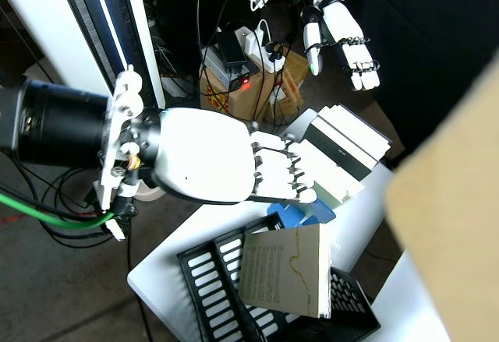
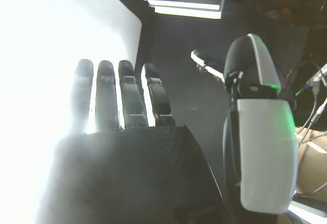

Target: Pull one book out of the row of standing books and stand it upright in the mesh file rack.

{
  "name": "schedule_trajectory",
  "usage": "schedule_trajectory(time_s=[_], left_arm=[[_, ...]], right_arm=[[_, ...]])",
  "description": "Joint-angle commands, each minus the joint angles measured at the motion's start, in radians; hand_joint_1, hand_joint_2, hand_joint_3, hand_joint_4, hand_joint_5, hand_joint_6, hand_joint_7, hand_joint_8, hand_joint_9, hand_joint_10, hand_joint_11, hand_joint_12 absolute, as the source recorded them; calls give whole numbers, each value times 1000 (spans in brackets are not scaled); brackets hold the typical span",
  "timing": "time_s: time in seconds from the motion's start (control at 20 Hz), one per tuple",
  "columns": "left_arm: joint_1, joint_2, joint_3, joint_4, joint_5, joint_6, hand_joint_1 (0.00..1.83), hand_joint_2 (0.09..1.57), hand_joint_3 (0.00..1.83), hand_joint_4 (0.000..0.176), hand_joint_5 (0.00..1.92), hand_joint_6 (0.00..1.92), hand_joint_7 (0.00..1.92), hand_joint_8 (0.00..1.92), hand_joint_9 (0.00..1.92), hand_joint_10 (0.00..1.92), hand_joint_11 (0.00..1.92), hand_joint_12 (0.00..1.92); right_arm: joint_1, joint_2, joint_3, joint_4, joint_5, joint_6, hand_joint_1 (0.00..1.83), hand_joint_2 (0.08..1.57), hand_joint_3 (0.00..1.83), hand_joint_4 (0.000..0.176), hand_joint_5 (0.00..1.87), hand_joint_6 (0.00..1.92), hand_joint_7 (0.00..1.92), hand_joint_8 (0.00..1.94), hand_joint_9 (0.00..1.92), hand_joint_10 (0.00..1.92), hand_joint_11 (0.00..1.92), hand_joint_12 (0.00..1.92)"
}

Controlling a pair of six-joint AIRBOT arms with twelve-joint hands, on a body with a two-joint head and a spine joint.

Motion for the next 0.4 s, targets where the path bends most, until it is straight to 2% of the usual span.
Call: schedule_trajectory(time_s=[0.0,0.1,0.15,0.2,0.25,0.3,0.35], left_arm=[[-10,11,1,11,-126,-6,439,1437,1,83,0,0,0,0,0,0,0,0],[-14,13,-1,18,-141,-11,439,1436,1,82,0,0,0,0,0,0,0,0],[-18,16,-2,25,-145,-13,457,1433,0,85,0,0,0,0,0,0,0,0],[-26,19,-2,37,-145,-14,472,1434,0,90,0,0,0,0,0,0,0,0],[-31,21,-2,47,-143,-15,501,1434,0,76,0,0,0,0,0,0,0,0],[-42,23,-2,61,-142,-15,579,1422,0,36,0,0,0,0,0,0,0,0],[-45,24,-2,64,-145,-15,490,1435,3,53,0,0,0,0,0,0,0,0]], right_arm=[[-5,13,-5,91,85,-49,444,1068,0,37,0,0,0,0,0,0,0,0],[-29,17,-11,175,109,-115,436,1068,0,38,0,0,0,0,0,0,0,0],[-40,20,-16,212,121,-144,479,1071,1,23,0,0,0,0,0,0,0,0],[-53,24,-23,256,137,-179,523,1086,7,36,0,0,0,0,0,0,0,0],[-60,27,-26,286,148,-201,499,1082,4,43,0,0,0,0,0,0,0,0],[-86,31,-34,361,184,-257,458,1058,0,38,0,0,0,0,0,0,0,0],[-106,32,-36,400,208,-279,489,1058,0,38,0,0,0,0,0,0,0,0]])
